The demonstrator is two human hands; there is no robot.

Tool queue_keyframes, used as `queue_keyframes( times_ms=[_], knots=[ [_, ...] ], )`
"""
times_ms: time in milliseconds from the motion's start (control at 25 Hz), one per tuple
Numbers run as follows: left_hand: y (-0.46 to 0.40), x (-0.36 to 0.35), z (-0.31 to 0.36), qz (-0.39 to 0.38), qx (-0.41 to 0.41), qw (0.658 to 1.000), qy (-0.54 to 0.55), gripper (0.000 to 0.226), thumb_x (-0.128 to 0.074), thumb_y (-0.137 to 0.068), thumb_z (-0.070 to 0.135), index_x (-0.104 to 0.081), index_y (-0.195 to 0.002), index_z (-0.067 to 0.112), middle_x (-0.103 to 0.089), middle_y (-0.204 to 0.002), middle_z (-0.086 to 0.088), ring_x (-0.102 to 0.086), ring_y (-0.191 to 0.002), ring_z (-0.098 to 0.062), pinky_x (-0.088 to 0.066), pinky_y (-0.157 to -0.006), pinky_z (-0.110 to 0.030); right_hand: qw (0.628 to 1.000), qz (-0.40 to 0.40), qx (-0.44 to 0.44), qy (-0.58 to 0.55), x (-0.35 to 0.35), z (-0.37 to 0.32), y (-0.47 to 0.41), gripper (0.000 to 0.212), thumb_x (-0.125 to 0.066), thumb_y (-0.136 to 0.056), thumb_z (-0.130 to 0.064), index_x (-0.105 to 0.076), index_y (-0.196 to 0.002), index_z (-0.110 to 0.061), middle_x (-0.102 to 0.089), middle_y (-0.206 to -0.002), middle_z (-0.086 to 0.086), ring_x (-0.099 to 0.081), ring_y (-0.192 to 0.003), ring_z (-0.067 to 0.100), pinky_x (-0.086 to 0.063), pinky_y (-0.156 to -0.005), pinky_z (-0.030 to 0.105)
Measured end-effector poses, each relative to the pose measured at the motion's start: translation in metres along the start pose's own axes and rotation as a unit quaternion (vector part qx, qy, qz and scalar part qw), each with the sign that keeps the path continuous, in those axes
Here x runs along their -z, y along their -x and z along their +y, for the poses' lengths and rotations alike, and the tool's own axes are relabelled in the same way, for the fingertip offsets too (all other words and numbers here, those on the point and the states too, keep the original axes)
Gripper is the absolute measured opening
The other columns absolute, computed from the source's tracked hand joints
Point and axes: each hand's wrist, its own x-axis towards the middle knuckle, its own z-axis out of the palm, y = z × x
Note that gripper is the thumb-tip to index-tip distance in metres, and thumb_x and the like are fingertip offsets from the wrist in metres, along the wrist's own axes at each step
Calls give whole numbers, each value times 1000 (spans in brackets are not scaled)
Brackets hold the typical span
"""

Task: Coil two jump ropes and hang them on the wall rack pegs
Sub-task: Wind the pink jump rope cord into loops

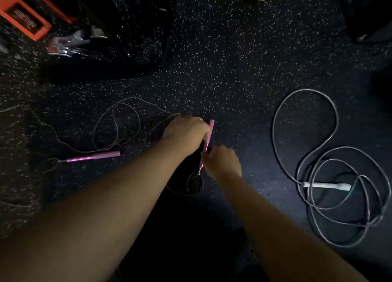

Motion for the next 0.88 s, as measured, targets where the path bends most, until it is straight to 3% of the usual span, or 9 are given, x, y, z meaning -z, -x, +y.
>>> queue_keyframes(
  times_ms=[80, 160, 280, 400, 520, 600, 720, 800, 880],
  knots=[
    [-7, -8, -3, -31, 0, 999, -30, 33, -59, -97, 10, -71, -120, 31, -61, -128, 0, -59, -118, -26, -42, -90, -35, 1000, 8, -11, -6, -21, 0, -6, 43, -60, -96, -43, -62, -123, -10, -69, -115, 15, -68, -105, 38, -46, -74, 36],
    [-8, -15, -6, -42, -16, 998, -50, 41, -58, -96, 7, -65, -129, 31, -52, -134, -3, -52, -123, -28, -42, -91, -37, 1000, -4, -4, 1, -28, -1, -7, 39, -60, -97, -33, -57, -126, -8, -69, -117, 15, -68, -106, 38, -46, -74, 37],
    [-6, -12, -12, -32, -32, 996, -72, 50, -59, -94, 3, -60, -135, 30, -39, -144, -4, -40, -130, -28, -44, -100, -41, 999, 18, 30, -19, -12, 0, -11, 28, -58, -97, -25, -57, -116, -5, -70, -110, 18, -68, -98, 38, -50, -73, 39],
    [7, 11, -17, 6, -41, 992, -115, 37, -65, -96, 17, -63, -130, 31, -40, -148, -2, -37, -134, -27, -39, -107, -44, 991, 47, 113, -51, 29, -10, 1, 21, -59, -100, -27, -54, -109, -9, -70, -99, 16, -68, -88, 36, -53, -73, 42],
    [26, 47, -14, 39, -34, 995, -85, 27, -60, -100, 28, -62, -126, 27, -54, -136, -2, -46, -127, -25, -33, -102, -42, 973, 71, 201, -88, 84, -29, 27, 16, -63, -99, -32, -59, -105, -18, -71, -91, 6, -67, -79, 29, -54, -69, 42],
    [46, 83, -10, 88, -35, 993, -67, 11, -52, -103, 31, -61, -110, 29, -63, -119, -1, -55, -116, -25, -31, -98, -42, 960, 86, 248, -95, 130, -47, 52, 16, -68, -97, -33, -64, -103, -19, -73, -89, 4, -67, -74, 24, -57, -68, 41],
    [88, 135, -4, 123, -53, 991, 25, 20, -44, -107, 41, -49, -94, 26, -60, -90, 2, -61, -91, -24, -38, -76, -40, 932, 42, 274, -233, 203, -69, 106, 29, -75, -93, -25, -60, -117, -17, -68, -83, 10, -64, -56, 21, -62, -54, 39],
    [117, 161, 2, 150, -54, 984, 80, 23, -43, -106, 47, -49, -97, 26, -59, -79, 1, -60, -74, -20, -38, -62, -38, 920, 19, 267, -286, 239, -73, 140, 34, -74, -94, -25, -57, -122, -18, -70, -93, 11, -59, -49, 18, -56, -44, 32],
    [144, 181, 10, 235, -53, 967, 79, 25, -46, -102, 54, -49, -97, 30, -60, -72, 4, -59, -66, -15, -41, -58, -36, 915, 60, 284, -281, 258, -75, 168, 25, -70, -97, -33, -61, -116, -18, -76, -97, 11, -48, -41, 12, -41, -38, 24]
  ],
)
